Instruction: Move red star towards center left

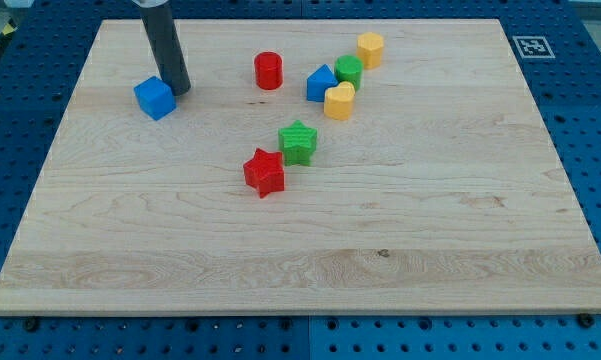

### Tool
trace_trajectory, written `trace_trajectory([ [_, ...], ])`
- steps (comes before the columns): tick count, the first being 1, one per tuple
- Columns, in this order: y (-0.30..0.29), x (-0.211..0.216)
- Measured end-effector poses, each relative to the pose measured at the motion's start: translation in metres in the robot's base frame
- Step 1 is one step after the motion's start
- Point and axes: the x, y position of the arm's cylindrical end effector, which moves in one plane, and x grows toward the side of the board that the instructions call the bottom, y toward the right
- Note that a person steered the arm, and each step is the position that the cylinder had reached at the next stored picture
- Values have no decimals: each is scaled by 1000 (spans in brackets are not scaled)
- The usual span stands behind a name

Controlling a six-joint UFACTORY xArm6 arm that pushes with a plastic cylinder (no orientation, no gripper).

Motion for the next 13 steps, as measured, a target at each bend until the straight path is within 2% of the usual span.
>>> trace_trajectory([
  [2,18,-1],
  [4,104,8],
  [6,104,79],
  [9,179,102],
  [10,172,140],
  [12,159,148],
  [13,125,157],
])
